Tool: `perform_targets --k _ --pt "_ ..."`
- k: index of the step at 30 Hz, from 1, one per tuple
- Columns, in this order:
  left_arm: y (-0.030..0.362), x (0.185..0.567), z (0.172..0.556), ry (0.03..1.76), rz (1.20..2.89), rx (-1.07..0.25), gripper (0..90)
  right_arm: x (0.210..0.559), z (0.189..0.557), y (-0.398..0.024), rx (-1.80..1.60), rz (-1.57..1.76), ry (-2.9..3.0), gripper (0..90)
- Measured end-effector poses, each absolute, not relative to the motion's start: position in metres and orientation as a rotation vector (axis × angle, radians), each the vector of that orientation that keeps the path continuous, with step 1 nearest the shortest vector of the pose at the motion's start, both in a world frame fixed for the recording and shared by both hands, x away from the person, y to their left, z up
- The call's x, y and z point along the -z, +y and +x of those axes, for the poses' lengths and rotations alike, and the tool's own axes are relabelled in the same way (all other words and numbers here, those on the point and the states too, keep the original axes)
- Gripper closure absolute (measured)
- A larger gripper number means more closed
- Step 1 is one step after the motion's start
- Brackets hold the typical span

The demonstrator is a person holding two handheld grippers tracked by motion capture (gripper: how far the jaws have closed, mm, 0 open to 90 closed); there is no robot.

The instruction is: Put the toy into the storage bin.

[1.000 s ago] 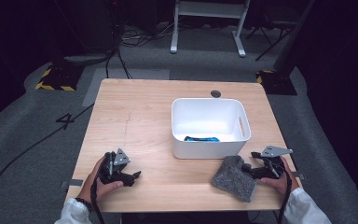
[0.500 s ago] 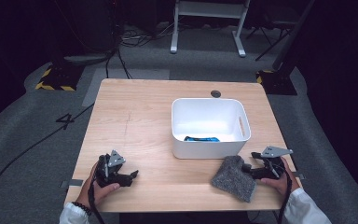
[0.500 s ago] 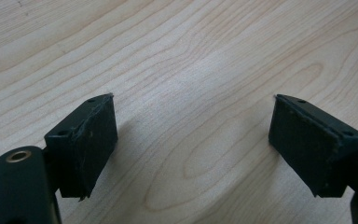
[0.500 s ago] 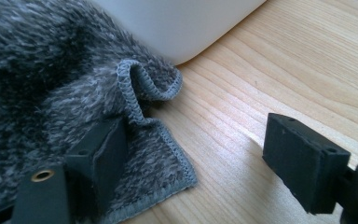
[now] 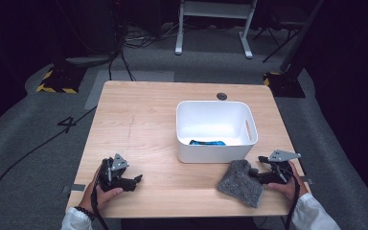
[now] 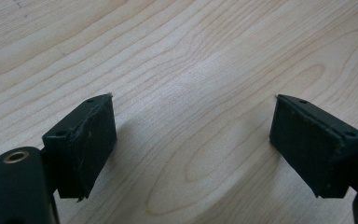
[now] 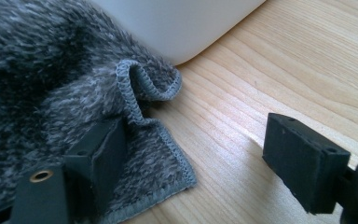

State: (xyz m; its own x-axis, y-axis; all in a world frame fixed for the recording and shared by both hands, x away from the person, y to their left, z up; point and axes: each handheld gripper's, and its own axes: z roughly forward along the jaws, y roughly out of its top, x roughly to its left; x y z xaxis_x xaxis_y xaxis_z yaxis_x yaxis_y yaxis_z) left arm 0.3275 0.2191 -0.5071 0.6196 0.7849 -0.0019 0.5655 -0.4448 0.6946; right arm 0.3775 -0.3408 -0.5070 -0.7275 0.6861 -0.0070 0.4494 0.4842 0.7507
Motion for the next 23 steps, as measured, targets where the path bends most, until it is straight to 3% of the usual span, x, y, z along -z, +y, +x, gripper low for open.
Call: perform_targets --k 23 --pt "0.2194 0.5072 0.3296 1.053 2.175 -0.424 14.9 0.507 0.3769 -0.3407 -1.09 0.964 2.422 21.7"
